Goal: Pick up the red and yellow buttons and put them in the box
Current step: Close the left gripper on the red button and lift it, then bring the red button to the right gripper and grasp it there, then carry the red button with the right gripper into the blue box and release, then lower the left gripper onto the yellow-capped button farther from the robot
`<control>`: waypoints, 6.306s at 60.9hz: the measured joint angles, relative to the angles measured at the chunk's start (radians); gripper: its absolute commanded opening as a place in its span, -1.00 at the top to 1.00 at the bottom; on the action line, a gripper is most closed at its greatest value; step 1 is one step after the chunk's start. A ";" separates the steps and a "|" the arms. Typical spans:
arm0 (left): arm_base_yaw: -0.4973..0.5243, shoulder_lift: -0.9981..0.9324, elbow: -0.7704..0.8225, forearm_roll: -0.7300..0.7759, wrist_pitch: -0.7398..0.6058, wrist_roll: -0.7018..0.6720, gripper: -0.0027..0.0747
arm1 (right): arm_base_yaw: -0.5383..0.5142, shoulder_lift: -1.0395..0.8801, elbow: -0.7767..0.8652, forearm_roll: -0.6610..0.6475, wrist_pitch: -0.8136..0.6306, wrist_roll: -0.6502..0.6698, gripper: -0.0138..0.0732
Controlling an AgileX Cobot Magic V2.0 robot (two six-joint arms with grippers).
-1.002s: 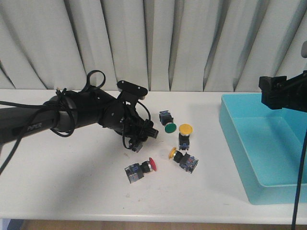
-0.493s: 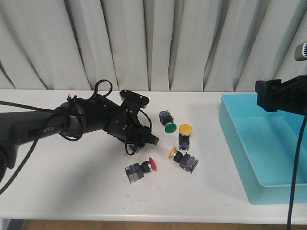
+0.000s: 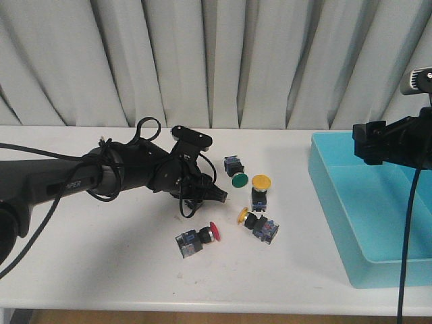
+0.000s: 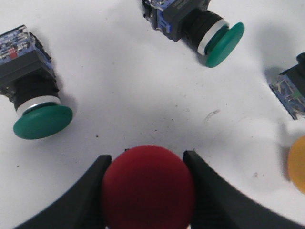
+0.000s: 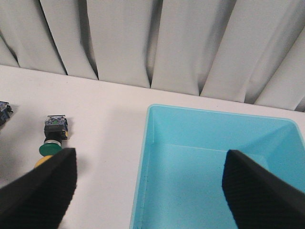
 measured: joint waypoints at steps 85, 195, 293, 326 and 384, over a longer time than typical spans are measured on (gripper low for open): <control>0.000 -0.618 0.000 -0.768 0.480 0.244 0.95 | 0.594 0.000 0.000 -0.046 -0.154 -0.313 -0.68; 0.000 -0.621 0.000 -0.742 0.523 0.728 -0.40 | 0.536 0.066 0.001 0.025 -0.226 -0.313 0.68; 0.040 -0.721 0.000 0.300 0.437 0.060 0.95 | -0.151 0.675 -0.294 0.247 0.162 -0.291 0.49; 0.040 -0.721 0.000 0.277 0.444 0.062 0.93 | -0.151 0.785 -0.379 0.156 0.301 -0.197 -0.46; -0.046 -0.392 -0.176 -0.107 0.092 0.161 -0.42 | -0.151 -0.160 -0.408 0.238 0.565 -0.209 -0.38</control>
